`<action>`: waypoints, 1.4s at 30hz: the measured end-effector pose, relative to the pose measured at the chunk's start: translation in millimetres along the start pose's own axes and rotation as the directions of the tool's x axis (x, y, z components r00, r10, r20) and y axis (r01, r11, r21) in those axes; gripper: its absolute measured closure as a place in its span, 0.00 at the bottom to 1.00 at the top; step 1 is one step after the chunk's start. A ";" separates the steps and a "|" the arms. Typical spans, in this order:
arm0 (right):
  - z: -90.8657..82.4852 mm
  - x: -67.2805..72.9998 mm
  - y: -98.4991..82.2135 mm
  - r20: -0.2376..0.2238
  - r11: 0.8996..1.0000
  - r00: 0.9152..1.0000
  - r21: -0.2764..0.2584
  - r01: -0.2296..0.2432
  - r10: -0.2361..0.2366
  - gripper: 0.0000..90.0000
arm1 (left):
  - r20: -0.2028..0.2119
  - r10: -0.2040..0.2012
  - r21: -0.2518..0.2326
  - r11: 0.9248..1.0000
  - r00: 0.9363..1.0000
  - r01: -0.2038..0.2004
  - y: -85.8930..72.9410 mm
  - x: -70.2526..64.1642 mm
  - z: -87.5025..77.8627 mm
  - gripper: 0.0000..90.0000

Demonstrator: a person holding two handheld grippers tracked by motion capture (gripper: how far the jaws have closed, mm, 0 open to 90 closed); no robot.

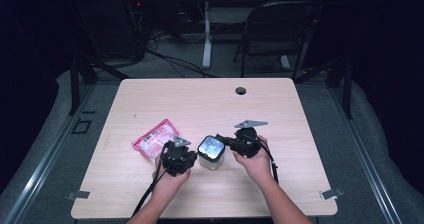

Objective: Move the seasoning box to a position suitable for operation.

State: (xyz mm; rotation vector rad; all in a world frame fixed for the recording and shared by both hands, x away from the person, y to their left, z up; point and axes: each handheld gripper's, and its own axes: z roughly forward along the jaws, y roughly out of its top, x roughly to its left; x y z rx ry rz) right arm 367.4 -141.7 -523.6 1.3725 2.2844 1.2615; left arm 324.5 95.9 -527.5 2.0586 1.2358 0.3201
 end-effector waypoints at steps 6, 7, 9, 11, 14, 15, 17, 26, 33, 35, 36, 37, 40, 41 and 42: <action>-24.9 26.6 -31.0 0.048 0.996 0.995 0.005 0.084 -0.084 1.00 | 0.012 0.006 -0.001 1.000 1.000 -0.006 -2.6 -0.9 -1.8 0.92; -24.9 26.6 -31.0 0.048 0.996 0.995 0.005 0.084 -0.084 1.00 | 0.012 0.013 -0.001 1.000 1.000 -0.013 -2.9 -1.2 -2.1 0.92; -33.3 37.7 -42.1 0.040 0.993 0.992 0.018 0.116 -0.117 1.00 | 0.010 0.021 0.000 1.000 1.000 -0.021 -4.2 -1.5 -3.5 0.91; -34.8 40.0 -44.8 0.028 0.994 0.994 0.016 0.105 -0.106 1.00 | 0.019 0.018 0.002 1.000 1.000 -0.018 -6.2 -0.3 -5.5 0.90; -41.1 49.7 -53.9 -0.010 0.991 0.992 0.034 0.129 -0.128 1.00 | 0.037 0.019 0.009 1.000 0.999 -0.019 -8.2 2.5 -7.9 0.87; -44.2 53.6 -57.0 -0.017 0.989 0.989 0.035 0.146 -0.146 0.98 | 0.040 0.019 0.005 1.000 0.999 -0.019 -9.0 2.8 -8.5 0.83; -46.0 54.5 -57.8 -0.015 0.987 0.988 0.035 0.156 -0.155 0.96 | 0.041 0.012 -0.008 1.000 0.999 -0.011 -10.5 3.0 -10.7 0.81; -64.2 46.8 -51.6 0.028 0.987 0.988 -0.053 0.152 -0.151 0.68 | 0.089 -0.008 -0.112 0.993 0.996 0.018 -8.3 11.1 -36.7 0.56; -62.3 40.9 -36.7 0.020 0.990 0.993 -0.082 0.115 -0.114 0.47 | 0.111 -0.070 -0.101 0.992 0.991 0.081 -5.8 24.9 -39.9 0.52; -61.7 40.1 -29.3 0.008 0.992 0.996 -0.093 0.089 -0.089 0.46 | 0.121 -0.057 -0.100 0.993 0.991 0.069 -6.1 25.8 -40.8 0.52; -61.7 40.1 -29.3 0.008 0.992 0.996 -0.093 0.089 -0.089 0.46 | 0.127 -0.047 -0.097 0.994 0.991 0.060 -5.9 25.9 -41.0 0.52; -60.9 39.7 -24.9 -0.006 0.993 0.997 -0.097 0.072 -0.073 0.46 | 0.128 -0.042 -0.095 0.994 0.991 0.055 -5.6 25.9 -41.3 0.54; -60.0 40.3 -22.5 0.001 0.991 0.997 -0.108 0.082 -0.082 0.49 | 0.120 -0.026 -0.101 0.994 0.992 0.039 -4.1 23.4 -41.1 0.55; -58.7 41.0 -21.8 0.011 0.991 0.996 -0.104 0.089 -0.088 0.50 | 0.119 -0.019 -0.103 0.994 0.993 0.032 -3.6 22.7 -40.7 0.55; -57.8 41.2 -21.3 0.019 0.990 0.994 -0.095 0.105 -0.104 0.52 | 0.119 -0.011 -0.100 0.995 0.993 0.023 -3.5 22.4 -40.6 0.54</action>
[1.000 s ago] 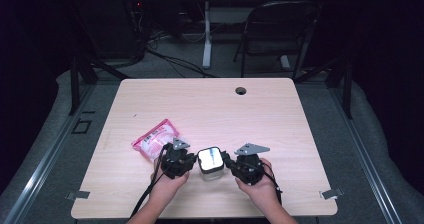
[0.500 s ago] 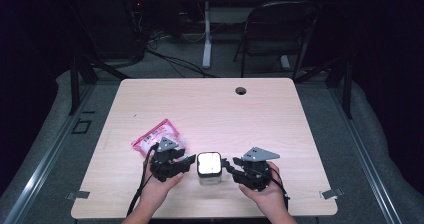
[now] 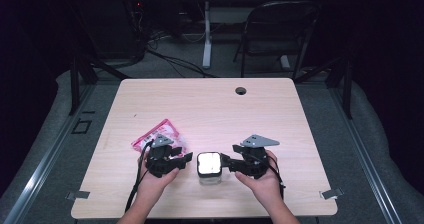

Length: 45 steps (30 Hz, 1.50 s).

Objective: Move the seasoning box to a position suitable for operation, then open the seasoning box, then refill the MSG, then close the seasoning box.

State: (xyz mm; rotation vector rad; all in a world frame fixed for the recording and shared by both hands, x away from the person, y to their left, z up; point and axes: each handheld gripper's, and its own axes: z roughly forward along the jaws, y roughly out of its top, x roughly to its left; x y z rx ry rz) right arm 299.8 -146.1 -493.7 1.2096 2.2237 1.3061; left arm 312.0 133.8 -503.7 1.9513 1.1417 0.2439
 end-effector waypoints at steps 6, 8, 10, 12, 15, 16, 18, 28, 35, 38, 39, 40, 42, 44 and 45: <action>2.5 0.5 -0.7 -0.022 1.000 1.000 -0.003 -0.022 0.022 0.65 | 0.014 -0.001 0.029 1.000 1.000 0.001 -2.8 0.1 5.7 0.54; 2.6 0.9 -1.6 -0.025 1.000 0.999 -0.018 -0.023 0.023 0.65 | 0.011 0.007 0.031 1.000 1.000 -0.007 -3.0 1.1 5.4 0.60; 2.6 0.7 -2.3 -0.043 0.999 0.999 -0.025 -0.027 0.026 0.62 | 0.018 0.009 0.035 0.999 1.000 -0.010 -2.5 2.7 4.2 0.64; 1.7 0.9 -3.2 -0.051 0.999 0.998 -0.036 -0.027 0.025 0.58 | 0.031 0.015 0.031 0.999 0.999 -0.016 -2.3 4.3 1.8 0.67; -0.5 0.4 -4.3 -0.036 0.999 0.999 -0.036 -0.028 0.027 0.58 | 0.038 0.013 0.026 1.000 0.999 -0.014 -3.2 5.6 -0.4 0.67; -0.6 -0.1 -4.7 -0.031 0.999 0.999 -0.035 -0.030 0.029 0.59 | 0.040 0.016 0.023 1.000 0.999 -0.017 -3.9 5.9 -0.8 0.67; -0.9 0.1 -5.0 0.007 1.000 1.000 -0.011 -0.016 0.016 0.60 | 0.039 0.020 0.026 0.999 0.999 -0.021 -4.6 5.9 -1.2 0.66; -0.7 1.4 -9.9 0.031 1.000 0.999 0.016 -0.018 0.017 0.84 | 0.037 0.068 0.025 0.997 0.997 -0.069 -7.5 -1.1 0.6 0.64; 1.2 2.6 -10.5 0.024 1.000 0.999 0.017 -0.021 0.021 0.90 | 0.032 0.089 0.016 0.996 0.995 -0.090 -8.7 -3.7 -0.1 0.71; 2.4 4.6 -10.0 0.010 1.000 1.000 0.019 -0.011 0.011 0.92 | 0.017 0.088 0.022 0.996 0.996 -0.089 -9.4 -4.3 0.1 0.77; 2.4 5.2 -10.0 0.007 1.000 1.000 0.022 -0.007 0.007 0.93 | 0.020 0.094 0.024 0.995 0.995 -0.094 -9.7 -4.6 -0.3 0.79; 2.8 6.0 -10.1 0.007 1.000 1.000 0.021 -0.002 0.002 0.93 | 0.020 0.099 0.021 0.995 0.995 -0.099 -9.9 -5.0 -0.5 0.81; 3.5 6.3 -10.7 0.007 0.999 1.000 0.032 0.005 -0.005 0.94 | 0.027 0.097 0.022 0.995 0.995 -0.098 -10.1 -5.9 -1.2 0.85; 4.2 5.7 -11.7 0.008 0.999 1.000 0.036 0.002 -0.002 0.94 | 0.035 0.105 0.024 0.994 0.994 -0.106 -10.6 -7.2 -1.9 0.89; 4.4 5.5 -12.0 0.009 0.999 1.000 0.037 0.001 -0.001 0.94 | 0.043 0.107 0.028 0.994 0.993 -0.109 -11.0 -7.7 -2.1 0.89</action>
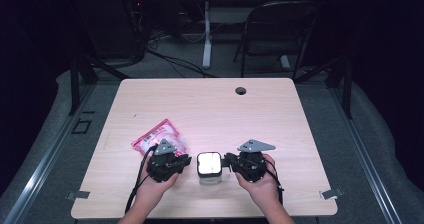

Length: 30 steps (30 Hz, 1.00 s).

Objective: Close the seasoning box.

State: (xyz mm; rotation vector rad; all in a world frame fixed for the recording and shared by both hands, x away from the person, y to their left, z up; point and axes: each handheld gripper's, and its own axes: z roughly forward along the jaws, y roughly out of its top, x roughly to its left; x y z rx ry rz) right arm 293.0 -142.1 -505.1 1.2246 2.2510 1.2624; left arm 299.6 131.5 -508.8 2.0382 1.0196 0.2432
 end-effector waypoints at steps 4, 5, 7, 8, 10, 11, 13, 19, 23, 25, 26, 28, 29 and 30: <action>2.0 0.0 -1.6 0.007 1.000 1.000 0.014 0.003 -0.003 0.96 | 0.009 0.015 0.021 1.000 1.000 -0.016 -2.1 -3.3 1.7 0.96; 2.6 -0.2 -2.1 0.012 1.000 1.000 0.023 0.008 -0.008 0.96 | 0.012 0.031 0.035 0.999 0.999 -0.031 -2.4 -3.9 1.6 0.96; 3.0 -0.6 -3.4 0.013 1.000 1.000 0.020 0.002 -0.002 0.94 | 0.016 0.044 0.045 0.998 0.999 -0.045 -3.0 -5.4 1.2 0.99; 1.3 -1.2 -2.7 0.010 1.000 1.000 0.007 -0.002 0.002 0.94 | 0.022 0.048 0.048 0.998 0.999 -0.049 -3.1 -5.7 1.0 0.99; -0.5 -1.0 -1.1 -0.005 1.000 1.000 -0.008 -0.014 0.014 0.93 | 0.029 0.050 0.052 0.997 0.998 -0.052 -3.5 -6.5 1.0 1.00; -0.7 -0.6 -0.6 -0.013 1.000 1.000 -0.009 -0.013 0.013 0.93 | 0.029 0.050 0.053 0.997 0.998 -0.051 -4.2 -7.5 1.3 1.00; 1.0 2.6 -0.9 -0.017 1.000 1.000 0.000 0.003 -0.003 0.92 | 0.037 0.054 0.066 0.996 0.998 -0.057 -4.8 -8.3 1.3 1.00; 3.4 3.4 -2.4 -0.016 1.000 1.000 0.005 0.008 -0.008 0.91 | 0.064 0.055 0.084 0.995 0.996 -0.061 -7.7 -12.3 0.7 1.00; 3.4 3.2 -3.4 -0.016 1.000 1.000 0.001 0.002 -0.002 0.91 | 0.073 0.064 0.092 0.993 0.995 -0.071 -8.7 -14.5 1.6 1.00; 3.4 2.9 -3.6 -0.017 1.000 1.000 0.000 0.001 -0.001 0.91 | 0.080 0.067 0.099 0.992 0.994 -0.075 -9.3 -16.2 2.7 1.00; 3.4 2.7 -3.8 -0.018 1.000 1.000 -0.002 -0.001 0.000 0.91 | 0.081 0.076 0.103 0.991 0.994 -0.084 -9.4 -16.8 3.2 1.00; 3.4 2.6 -4.1 -0.019 1.000 1.000 -0.004 -0.003 0.003 0.91 | 0.088 0.088 0.109 0.989 0.992 -0.097 -9.6 -18.3 4.2 1.00; 3.3 2.5 -4.2 -0.019 1.000 1.000 -0.003 -0.004 0.004 0.91 | 0.087 0.087 0.110 0.989 0.992 -0.097 -10.0 -19.6 4.9 1.00; 3.4 2.6 -4.3 -0.018 1.000 1.000 -0.006 -0.005 0.005 0.91 | 0.086 0.091 0.112 0.989 0.992 -0.100 -10.2 -20.2 5.4 1.00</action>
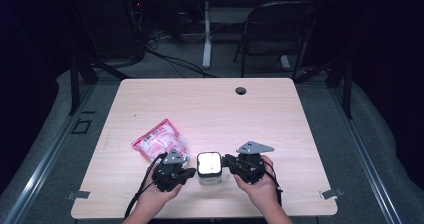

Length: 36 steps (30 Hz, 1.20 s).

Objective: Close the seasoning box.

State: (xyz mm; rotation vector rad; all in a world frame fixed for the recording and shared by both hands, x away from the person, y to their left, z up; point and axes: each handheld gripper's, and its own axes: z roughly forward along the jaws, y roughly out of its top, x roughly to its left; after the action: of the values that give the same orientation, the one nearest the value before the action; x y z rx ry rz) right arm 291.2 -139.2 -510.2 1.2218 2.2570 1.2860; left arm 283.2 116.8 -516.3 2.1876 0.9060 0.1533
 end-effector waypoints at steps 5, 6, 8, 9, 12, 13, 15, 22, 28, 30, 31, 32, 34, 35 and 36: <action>-0.3 0.7 -0.4 0.002 1.000 1.000 -0.001 -0.004 0.004 0.91 | -0.003 -0.001 0.007 1.000 1.000 0.001 -0.8 -1.1 1.8 1.00; -0.3 0.9 -0.6 0.003 1.000 1.000 -0.003 -0.005 0.005 0.91 | -0.003 -0.001 0.009 1.000 1.000 0.001 -0.8 -1.1 1.9 1.00; -0.3 1.3 -0.9 0.006 1.000 1.000 -0.006 -0.010 0.010 0.91 | -0.003 -0.002 0.010 1.000 1.000 0.002 -0.9 -1.3 1.9 1.00; -0.3 1.2 -0.9 0.004 1.000 1.000 -0.005 -0.011 0.011 0.91 | -0.003 -0.003 0.010 1.000 1.000 0.003 -0.9 -1.4 1.9 1.00; -0.3 1.2 -1.1 0.004 1.000 1.000 -0.006 -0.014 0.014 0.91 | 0.000 -0.005 0.008 1.000 1.000 0.005 -0.8 -1.1 1.7 1.00; -0.6 1.1 -1.0 0.004 1.000 1.000 -0.002 -0.012 0.012 0.91 | 0.004 -0.006 0.008 1.000 1.000 0.006 -0.6 -0.8 1.1 1.00; -0.5 1.2 -1.2 0.006 1.000 1.000 -0.004 -0.014 0.014 0.91 | 0.004 -0.005 0.000 1.000 1.000 0.005 -0.1 -1.0 0.2 1.00; -0.9 0.9 -1.6 0.008 1.000 1.000 -0.005 -0.025 0.025 0.91 | 0.010 -0.010 -0.009 1.000 1.000 0.010 0.7 -0.8 -1.6 1.00; -1.1 0.9 -2.1 0.008 0.999 0.999 -0.008 -0.035 0.035 0.92 | 0.012 -0.011 -0.022 1.000 1.000 0.011 2.0 -1.0 -3.8 1.00; -1.0 1.1 -2.5 0.009 0.999 0.999 -0.012 -0.041 0.041 0.92 | 0.018 -0.018 -0.032 0.999 1.000 0.018 2.7 -1.2 -4.9 1.00; -1.1 0.9 -2.6 0.009 0.999 0.999 -0.012 -0.041 0.041 0.91 | 0.020 -0.014 -0.038 0.999 1.000 0.015 3.1 -0.9 -5.5 1.00; -1.1 0.6 -3.1 0.010 0.999 0.999 -0.017 -0.044 0.045 0.91 | 0.024 -0.015 -0.039 0.999 1.000 0.016 3.6 -1.0 -6.0 0.99; -0.9 0.5 -3.4 0.010 0.999 0.999 -0.022 -0.049 0.049 0.89 | 0.025 -0.011 -0.043 0.999 1.000 0.012 5.0 -1.3 -7.0 0.99; -1.1 0.3 -3.7 0.013 0.999 0.999 -0.024 -0.046 0.047 0.87 | 0.025 -0.010 -0.047 0.999 1.000 0.011 5.5 -1.5 -7.3 0.99; -1.3 0.4 -3.8 0.018 0.999 0.999 -0.024 -0.044 0.044 0.84 | 0.027 -0.008 -0.050 0.999 1.000 0.009 6.4 -1.7 -8.1 0.99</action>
State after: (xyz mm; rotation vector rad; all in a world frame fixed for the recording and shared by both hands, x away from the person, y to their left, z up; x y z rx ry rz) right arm 288.1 -140.7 -512.4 1.2764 2.2080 1.3077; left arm 282.6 117.5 -505.9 2.1343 0.8878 0.1411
